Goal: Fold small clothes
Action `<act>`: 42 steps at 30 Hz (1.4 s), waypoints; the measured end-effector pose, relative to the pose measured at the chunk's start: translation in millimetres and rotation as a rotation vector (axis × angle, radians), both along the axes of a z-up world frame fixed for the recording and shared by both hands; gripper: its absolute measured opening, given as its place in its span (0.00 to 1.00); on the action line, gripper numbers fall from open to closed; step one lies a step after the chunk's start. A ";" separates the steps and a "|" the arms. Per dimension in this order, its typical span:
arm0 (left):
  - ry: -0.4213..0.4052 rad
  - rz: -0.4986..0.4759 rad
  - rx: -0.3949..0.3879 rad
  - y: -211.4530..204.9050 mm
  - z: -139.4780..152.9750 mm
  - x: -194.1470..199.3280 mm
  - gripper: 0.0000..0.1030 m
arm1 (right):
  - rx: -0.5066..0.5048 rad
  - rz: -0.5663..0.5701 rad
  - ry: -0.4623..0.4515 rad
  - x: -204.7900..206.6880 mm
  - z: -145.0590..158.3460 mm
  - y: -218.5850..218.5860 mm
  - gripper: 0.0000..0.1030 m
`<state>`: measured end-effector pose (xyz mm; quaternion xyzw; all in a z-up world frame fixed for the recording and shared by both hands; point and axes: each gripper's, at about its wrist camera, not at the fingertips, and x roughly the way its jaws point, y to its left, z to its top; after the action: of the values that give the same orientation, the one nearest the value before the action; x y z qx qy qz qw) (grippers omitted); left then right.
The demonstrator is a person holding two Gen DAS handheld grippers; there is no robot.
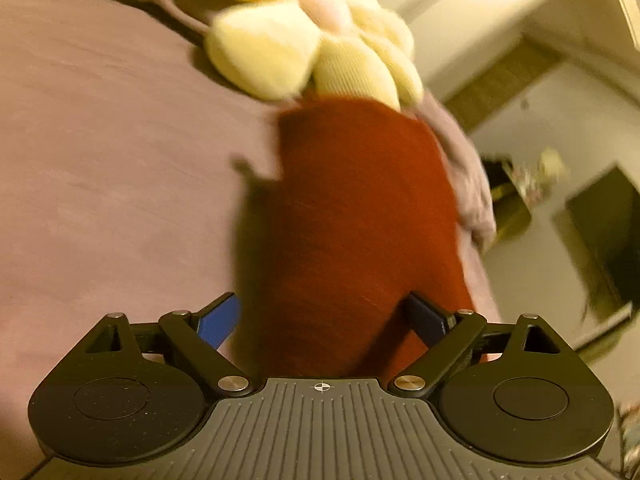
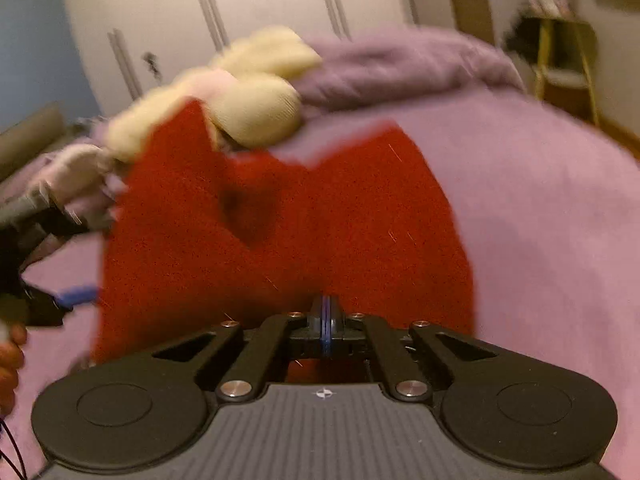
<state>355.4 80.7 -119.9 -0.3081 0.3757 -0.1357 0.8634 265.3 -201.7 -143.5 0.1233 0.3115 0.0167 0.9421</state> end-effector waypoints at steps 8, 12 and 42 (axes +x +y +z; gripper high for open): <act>0.015 -0.015 -0.002 -4.1 -12.0 4.4 0.94 | 0.164 0.160 -0.176 16.0 55.1 -21.4 0.40; 0.020 -0.015 -0.042 6.8 -13.6 3.1 0.94 | 0.059 0.352 -0.195 31.7 74.8 9.4 0.60; -0.016 0.009 0.090 -29.5 1.2 21.6 0.95 | 0.105 0.102 -0.097 18.4 40.9 -27.8 0.76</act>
<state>377.0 51.2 -118.8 -0.2697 0.3730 -0.1173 0.8800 283.7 -229.5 -102.6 0.1556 0.2701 0.0867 0.9462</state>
